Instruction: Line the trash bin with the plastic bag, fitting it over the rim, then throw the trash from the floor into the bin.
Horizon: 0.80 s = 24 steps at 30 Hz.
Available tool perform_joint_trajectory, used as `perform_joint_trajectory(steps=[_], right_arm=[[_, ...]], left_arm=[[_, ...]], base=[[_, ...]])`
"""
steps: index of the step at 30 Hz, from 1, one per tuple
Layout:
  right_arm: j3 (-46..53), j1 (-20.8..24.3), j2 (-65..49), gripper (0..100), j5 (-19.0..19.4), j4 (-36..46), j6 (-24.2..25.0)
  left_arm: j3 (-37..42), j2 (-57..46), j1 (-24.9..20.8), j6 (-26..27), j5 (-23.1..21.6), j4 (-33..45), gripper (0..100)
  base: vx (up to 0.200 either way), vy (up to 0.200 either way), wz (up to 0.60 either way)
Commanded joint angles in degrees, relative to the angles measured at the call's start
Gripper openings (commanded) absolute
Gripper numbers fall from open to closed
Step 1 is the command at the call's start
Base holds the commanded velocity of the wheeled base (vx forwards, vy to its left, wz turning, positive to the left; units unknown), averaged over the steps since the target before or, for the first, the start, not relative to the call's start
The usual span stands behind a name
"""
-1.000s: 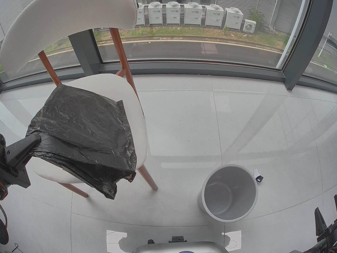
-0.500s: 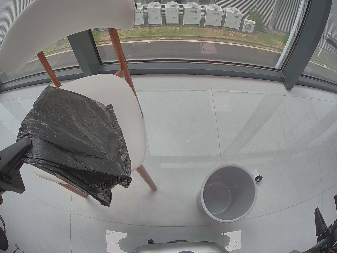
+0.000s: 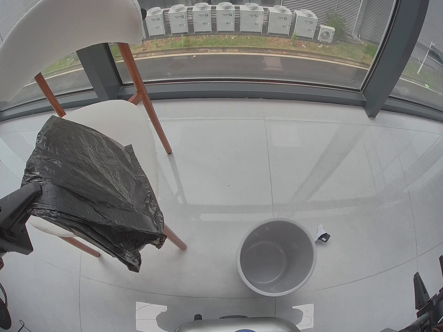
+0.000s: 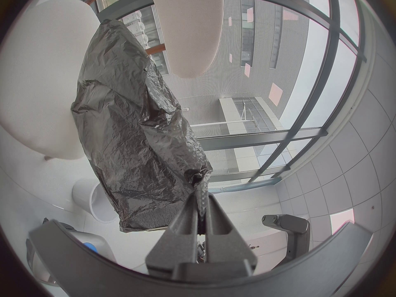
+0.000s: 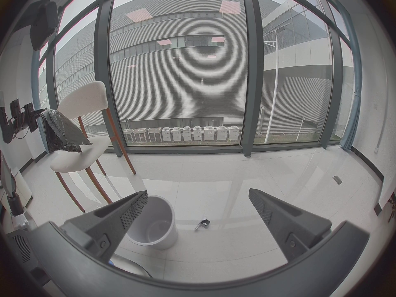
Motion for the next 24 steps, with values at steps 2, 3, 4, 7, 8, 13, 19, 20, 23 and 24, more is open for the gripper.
perform_joint_trajectory(steps=[2, 3, 4, 7, 8, 13, 19, 20, 23, 24], right_arm=[[0.99, 0.01, -0.31, 100, 0.01, -0.01, -0.01], [0.99, 0.01, -0.31, 100, 0.01, -0.01, -0.01], [0.99, 0.01, -0.31, 100, 0.01, -0.01, -0.01], [0.99, 0.01, -0.31, 100, 0.01, -0.01, -0.01], [0.99, 0.01, -0.31, 100, 0.01, -0.01, -0.01], [0.99, 0.1, -0.4, 100, 0.01, -0.01, 0.08], [0.99, 0.01, -0.4, 100, 0.1, -0.01, -0.19], [0.99, 0.01, -0.4, 100, 0.1, -0.01, -0.27], [0.99, 0.1, -0.49, 100, 0.1, -0.01, -0.36], [0.99, 0.01, -0.49, 100, 0.1, -0.01, -0.45]], left_arm=[[0.01, -0.27, 0.04, -0.04, -1.61, -0.02, 0], [0.01, -0.62, 0.04, -0.04, -2.57, -0.02, 0], [0.1, -1.15, 0.04, -0.13, -3.28, -0.02, 0], [0.01, -2.46, 0.12, -1.62, -4.33, 0.34, 0], [0.01, -2.46, 0.04, -1.8, -4.33, 0.42, 0], [0.01, -4.49, 0.04, -5.05, -6.35, 1.48, 0], [0.01, -4.49, 0.04, -5.05, -9.16, 1.48, 0], [0.01, -4.49, 0.04, -5.05, -9.25, 1.48, 0], [-0.08, -4.84, -0.05, -5.93, -10.48, 1.48, 0], [-0.08, -4.84, -0.05, -6.37, -10.66, 1.48, 0]], base=[[0.0, -0.2, 0.0], [0.0, -0.2, 0.0], [0.0, -0.2, 0.0], [0.0, -0.2, 0.0], [0.0, -0.2, 0.0], [0.0, -0.2, 0.0], [0.0, -0.2, 0.0], [0.0, -0.2, 0.0], [0.0, -0.2, 0.0], [0.0, -0.2, 0.0]])
